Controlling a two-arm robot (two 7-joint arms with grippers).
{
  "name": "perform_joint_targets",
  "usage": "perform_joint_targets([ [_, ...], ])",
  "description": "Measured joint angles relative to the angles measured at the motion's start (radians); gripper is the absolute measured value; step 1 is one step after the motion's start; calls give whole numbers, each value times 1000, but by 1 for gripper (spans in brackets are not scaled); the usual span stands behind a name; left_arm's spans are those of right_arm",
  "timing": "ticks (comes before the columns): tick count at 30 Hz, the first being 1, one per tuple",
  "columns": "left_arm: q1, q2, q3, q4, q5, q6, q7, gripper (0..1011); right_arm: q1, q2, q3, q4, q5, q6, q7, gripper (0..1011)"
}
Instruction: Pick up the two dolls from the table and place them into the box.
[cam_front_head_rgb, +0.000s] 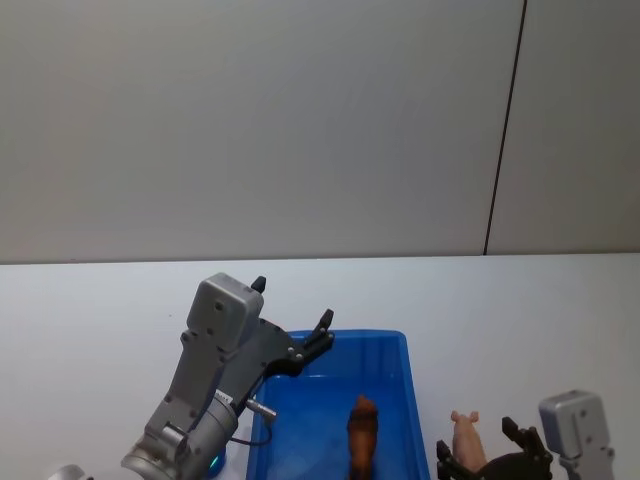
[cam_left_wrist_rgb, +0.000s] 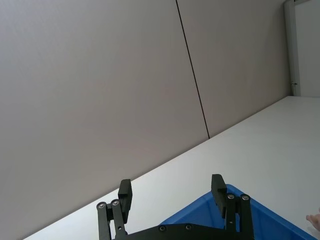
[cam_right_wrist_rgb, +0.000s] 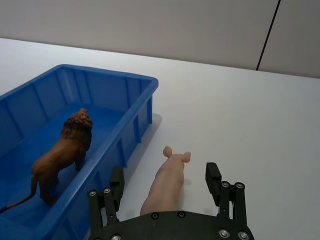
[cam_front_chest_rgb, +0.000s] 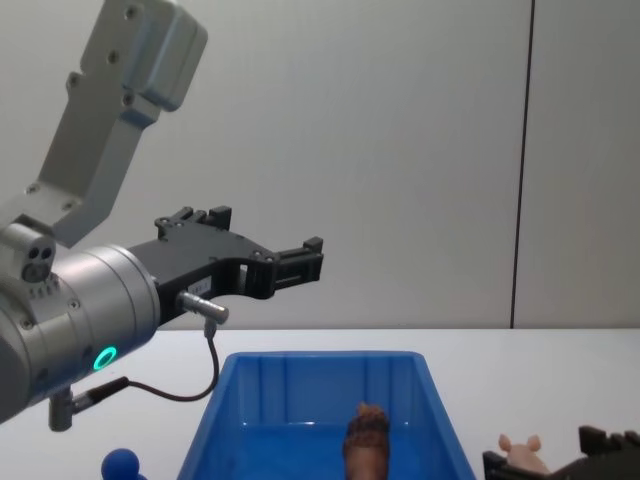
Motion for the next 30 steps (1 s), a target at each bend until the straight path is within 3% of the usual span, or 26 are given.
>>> perform_joint_targets([
  [7,0,0,0,0,0,0,0,1001,5,-10,-4,25,-6,-1,-3,996],
  [16,0,0,0,0,0,0,0,1001,11,-22,-6,51,-8,12,-12,780],
  [26,0,0,0,0,0,0,0,1001,18,-32,-2,68,0,46,-19,427],
  [30,0,0,0,0,0,0,0,1001,20,-34,-1,70,1,51,-18,380],
])
